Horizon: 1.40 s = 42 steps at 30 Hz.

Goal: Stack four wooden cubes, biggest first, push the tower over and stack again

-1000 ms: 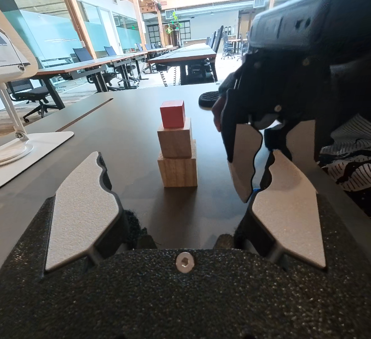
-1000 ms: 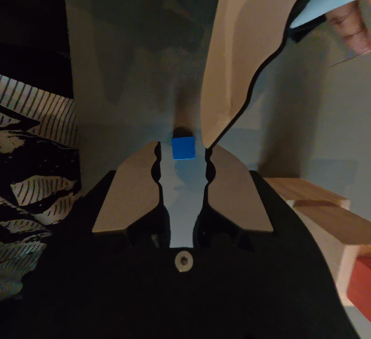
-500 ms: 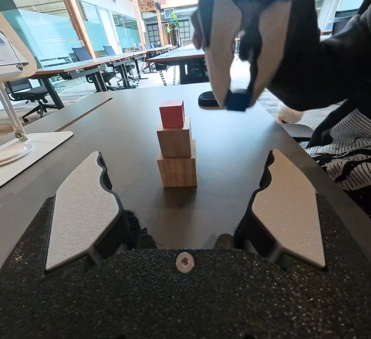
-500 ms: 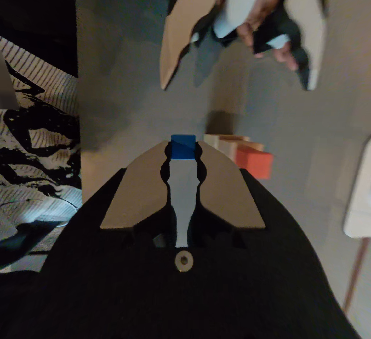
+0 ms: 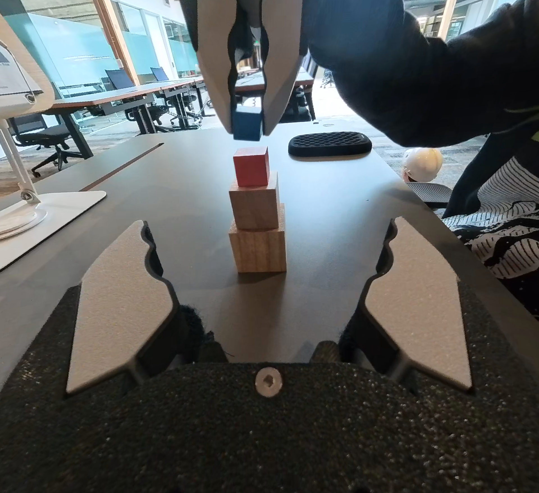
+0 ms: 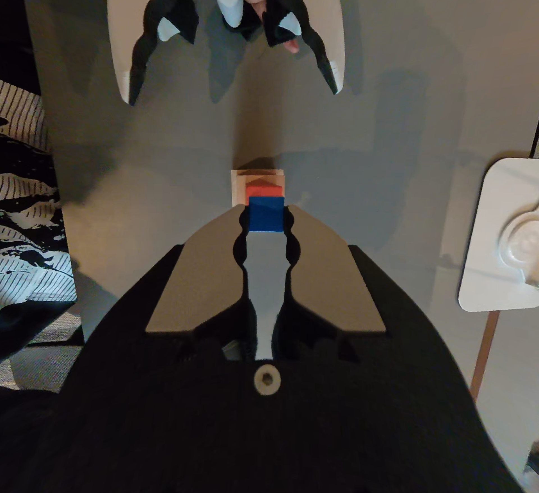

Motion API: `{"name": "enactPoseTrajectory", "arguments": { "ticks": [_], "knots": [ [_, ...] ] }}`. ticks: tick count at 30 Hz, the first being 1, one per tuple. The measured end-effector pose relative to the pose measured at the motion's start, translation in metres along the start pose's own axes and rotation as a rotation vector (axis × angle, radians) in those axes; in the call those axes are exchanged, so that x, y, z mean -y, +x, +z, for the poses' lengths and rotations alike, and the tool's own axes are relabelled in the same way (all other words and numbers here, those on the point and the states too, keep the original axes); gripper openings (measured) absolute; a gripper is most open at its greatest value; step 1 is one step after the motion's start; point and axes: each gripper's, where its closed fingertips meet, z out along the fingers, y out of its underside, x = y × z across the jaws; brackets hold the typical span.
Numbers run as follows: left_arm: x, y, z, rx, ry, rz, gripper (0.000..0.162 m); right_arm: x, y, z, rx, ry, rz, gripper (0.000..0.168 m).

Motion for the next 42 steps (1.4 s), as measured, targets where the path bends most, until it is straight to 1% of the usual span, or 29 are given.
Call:
{"name": "enactPoseTrajectory", "arguments": {
  "ticks": [12, 16, 20, 23, 24, 25, 27, 28, 29, 31, 35, 39, 42],
  "knots": [
    [0.000, 0.000, 0.000, -0.001, -0.002, 0.001, 0.143, -0.003, -0.001, 0.010, 0.029, -0.019, 0.031, 0.023],
    [-0.001, 0.000, 0.000, -0.003, -0.004, 0.001, 0.143, 0.000, 0.001, 0.006, 0.008, -0.002, 0.042, 0.034],
    [0.000, 0.000, 0.000, 0.000, -0.001, 0.001, 0.142, 0.004, 0.002, -0.008, -0.058, 0.023, 0.041, 0.056],
    [0.000, 0.000, 0.000, 0.002, -0.001, 0.000, 0.142, 0.014, -0.004, -0.022, -0.098, 0.063, 0.009, 0.061],
    [0.000, 0.000, 0.000, 0.002, -0.001, -0.001, 0.142, 0.018, -0.007, -0.026, -0.098, 0.077, -0.012, 0.059],
    [0.000, 0.000, 0.000, 0.003, 0.000, -0.001, 0.142, 0.023, -0.010, -0.031, -0.096, 0.089, -0.033, 0.054],
    [0.000, -0.001, 0.000, 0.005, 0.001, 0.000, 0.142, 0.036, -0.013, -0.041, -0.094, 0.125, -0.079, 0.012],
    [0.000, -0.001, 0.000, 0.005, 0.001, 0.000, 0.142, 0.044, -0.015, -0.045, -0.081, 0.143, -0.105, 0.003],
    [0.000, -0.001, 0.000, 0.005, 0.000, 0.000, 0.142, 0.049, -0.016, -0.048, -0.065, 0.140, -0.129, 0.002],
    [0.000, 0.000, 0.000, 0.005, 0.000, 0.000, 0.142, 0.055, -0.013, -0.048, -0.045, 0.082, -0.151, 0.000],
    [0.000, -0.001, 0.000, 0.005, 0.003, -0.002, 0.142, 0.062, -0.006, -0.027, 0.006, -0.078, -0.173, 0.000],
    [0.001, -0.001, 0.000, 0.004, 0.008, -0.006, 0.142, 0.055, -0.004, 0.002, 0.066, -0.216, -0.178, 0.000],
    [0.002, -0.002, -0.001, 0.005, 0.016, -0.011, 0.142, 0.044, -0.005, 0.019, 0.112, -0.320, -0.184, 0.000]
  ]
}}
